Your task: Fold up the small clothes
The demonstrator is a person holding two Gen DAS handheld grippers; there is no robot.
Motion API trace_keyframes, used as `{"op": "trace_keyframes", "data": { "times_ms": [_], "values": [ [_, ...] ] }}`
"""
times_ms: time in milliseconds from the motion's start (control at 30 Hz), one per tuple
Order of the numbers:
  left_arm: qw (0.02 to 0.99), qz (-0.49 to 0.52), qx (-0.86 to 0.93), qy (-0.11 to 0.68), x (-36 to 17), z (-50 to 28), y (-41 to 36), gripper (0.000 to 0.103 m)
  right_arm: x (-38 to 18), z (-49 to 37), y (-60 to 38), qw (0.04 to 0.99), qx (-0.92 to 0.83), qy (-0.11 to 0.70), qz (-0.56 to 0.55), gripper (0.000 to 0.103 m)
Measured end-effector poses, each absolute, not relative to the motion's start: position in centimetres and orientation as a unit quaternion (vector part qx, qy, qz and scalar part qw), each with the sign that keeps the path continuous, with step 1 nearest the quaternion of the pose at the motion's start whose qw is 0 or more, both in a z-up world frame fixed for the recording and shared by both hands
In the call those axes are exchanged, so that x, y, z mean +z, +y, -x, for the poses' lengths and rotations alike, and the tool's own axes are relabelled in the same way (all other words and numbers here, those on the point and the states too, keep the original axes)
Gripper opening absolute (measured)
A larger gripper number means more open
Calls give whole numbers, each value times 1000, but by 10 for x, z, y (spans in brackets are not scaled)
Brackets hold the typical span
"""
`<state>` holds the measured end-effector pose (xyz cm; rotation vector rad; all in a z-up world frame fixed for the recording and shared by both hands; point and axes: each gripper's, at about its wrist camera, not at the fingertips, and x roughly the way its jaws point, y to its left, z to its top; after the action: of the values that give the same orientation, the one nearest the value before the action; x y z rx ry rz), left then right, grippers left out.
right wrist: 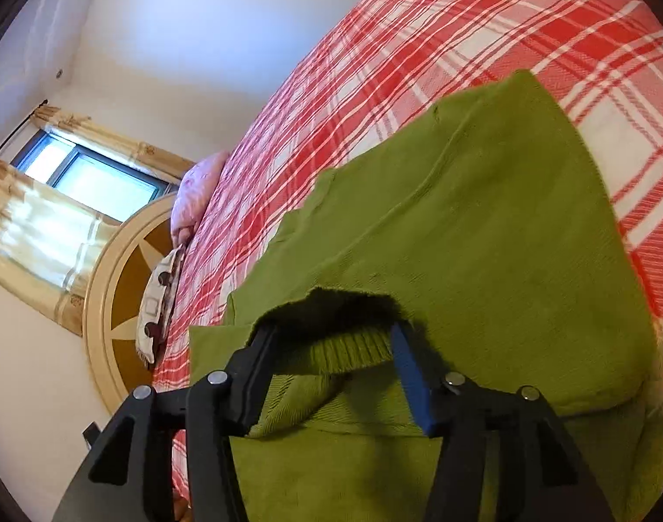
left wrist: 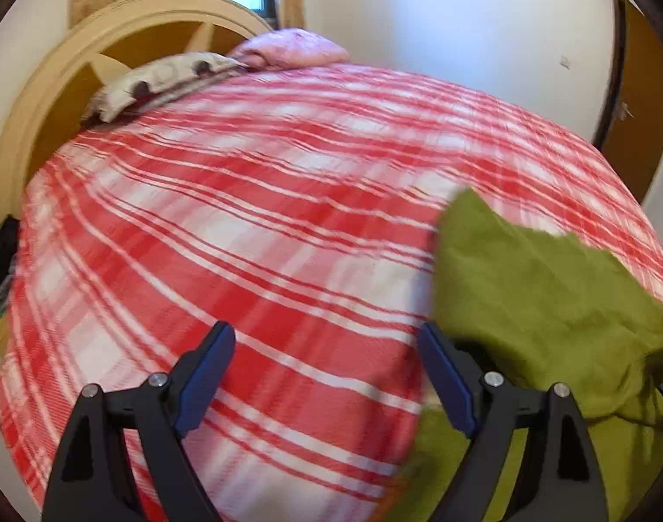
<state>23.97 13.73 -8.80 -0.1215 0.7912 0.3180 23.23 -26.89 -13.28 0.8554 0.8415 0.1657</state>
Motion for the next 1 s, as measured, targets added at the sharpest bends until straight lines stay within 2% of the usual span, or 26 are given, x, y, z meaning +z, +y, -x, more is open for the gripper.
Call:
{"op": "trace_keyframes", "data": {
  "times_ms": [133, 400, 533, 600, 667, 767, 1000],
  "values": [
    [913, 64, 178, 361, -81, -234, 156, 89, -138, -233, -283, 806, 73, 399, -431, 55],
    [910, 77, 174, 368, -85, -233, 163, 89, -143, -259, -268, 780, 99, 422, -452, 57],
    [913, 73, 171, 364, -82, -231, 159, 89, -135, -251, -275, 786, 104, 397, -462, 57],
    [914, 70, 174, 360, -79, -230, 160, 89, -131, -244, -284, 786, 103, 387, -471, 61],
    [914, 72, 177, 358, -79, -230, 162, 89, -128, -234, -294, 788, 98, 377, -478, 74],
    [912, 78, 178, 360, -80, -231, 164, 89, -129, -220, -307, 785, 86, 368, -490, 80],
    [909, 80, 164, 375, -84, -233, 154, 89, -142, -242, -274, 786, 94, 421, -444, 80]
  ]
}}
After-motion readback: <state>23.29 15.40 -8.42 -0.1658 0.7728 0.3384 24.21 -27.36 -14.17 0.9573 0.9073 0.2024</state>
